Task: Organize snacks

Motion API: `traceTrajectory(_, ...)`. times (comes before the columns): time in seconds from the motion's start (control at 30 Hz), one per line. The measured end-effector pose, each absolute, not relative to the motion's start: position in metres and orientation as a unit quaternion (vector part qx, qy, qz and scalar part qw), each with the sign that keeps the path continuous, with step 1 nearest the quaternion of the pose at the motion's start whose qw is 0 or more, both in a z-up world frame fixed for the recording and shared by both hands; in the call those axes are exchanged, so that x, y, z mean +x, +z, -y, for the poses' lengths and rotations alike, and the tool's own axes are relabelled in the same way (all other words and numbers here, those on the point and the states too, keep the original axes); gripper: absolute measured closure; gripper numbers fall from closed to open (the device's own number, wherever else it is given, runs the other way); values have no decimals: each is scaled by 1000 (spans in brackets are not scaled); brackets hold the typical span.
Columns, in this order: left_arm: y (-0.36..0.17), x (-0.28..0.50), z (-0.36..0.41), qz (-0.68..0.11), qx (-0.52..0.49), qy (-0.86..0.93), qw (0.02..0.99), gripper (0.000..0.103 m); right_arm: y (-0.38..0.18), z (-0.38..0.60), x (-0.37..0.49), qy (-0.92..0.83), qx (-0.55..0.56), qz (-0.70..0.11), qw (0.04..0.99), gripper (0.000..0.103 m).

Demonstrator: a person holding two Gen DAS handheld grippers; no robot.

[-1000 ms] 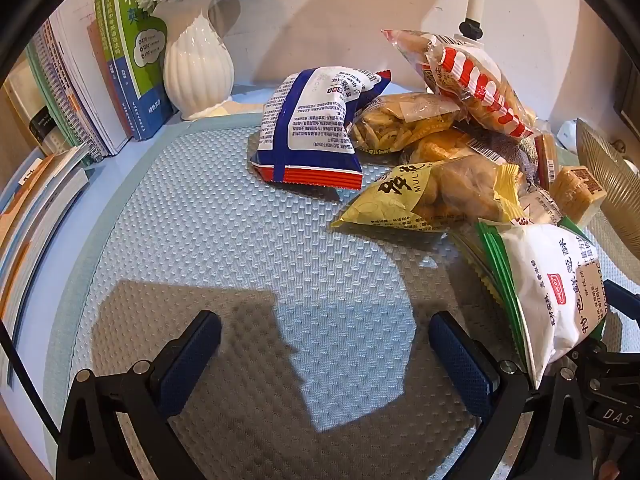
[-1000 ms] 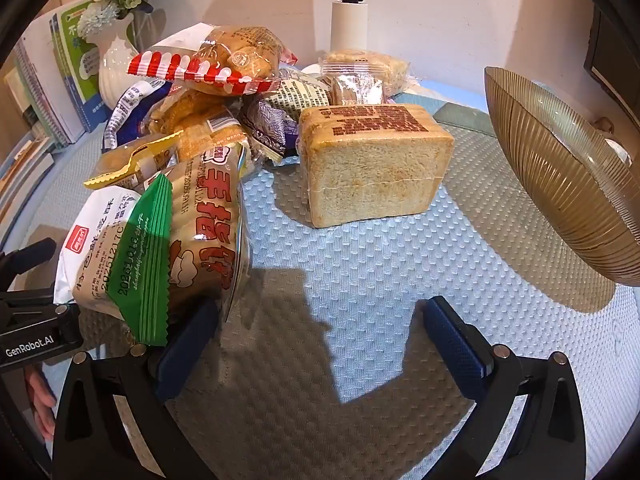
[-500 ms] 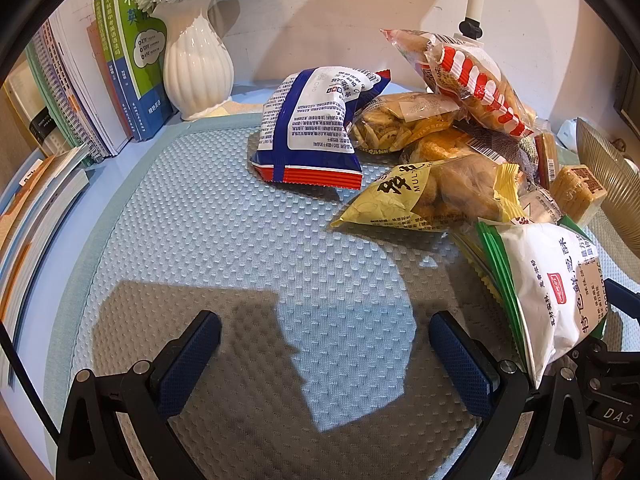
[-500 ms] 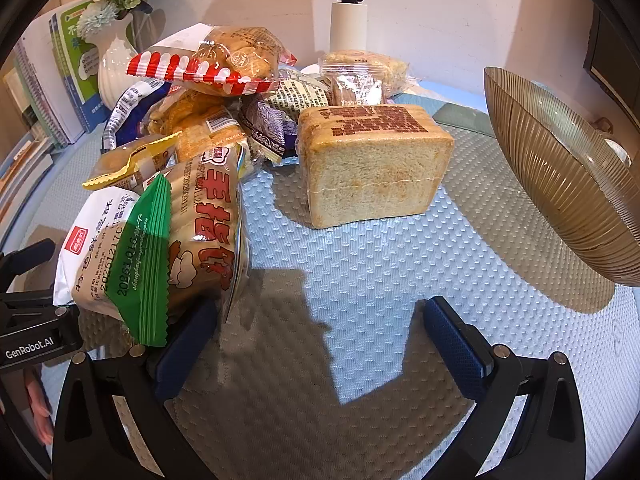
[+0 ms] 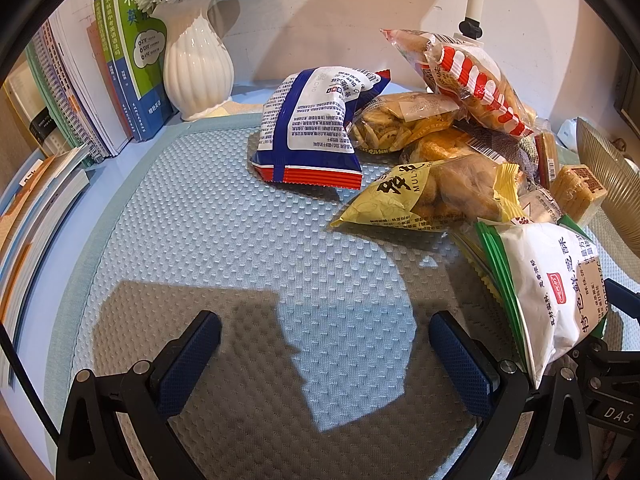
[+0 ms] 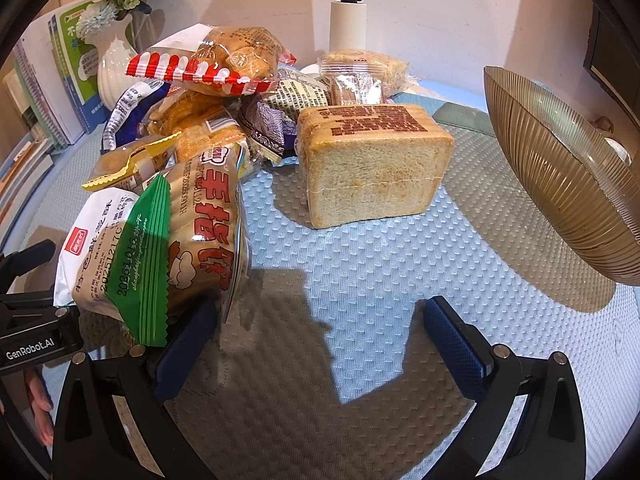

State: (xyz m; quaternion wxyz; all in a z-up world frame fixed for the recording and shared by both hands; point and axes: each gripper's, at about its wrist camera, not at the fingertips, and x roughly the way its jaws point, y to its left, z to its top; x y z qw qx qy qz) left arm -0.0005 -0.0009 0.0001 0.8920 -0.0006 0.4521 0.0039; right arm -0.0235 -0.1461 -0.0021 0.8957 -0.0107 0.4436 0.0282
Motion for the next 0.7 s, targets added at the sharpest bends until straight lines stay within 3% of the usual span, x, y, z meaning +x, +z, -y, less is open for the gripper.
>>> traceTrajectory(0.7, 0, -3, 4, -452, -1, 4, 892, 0, -3, 146, -23, 28, -11, -443, 896, 0)
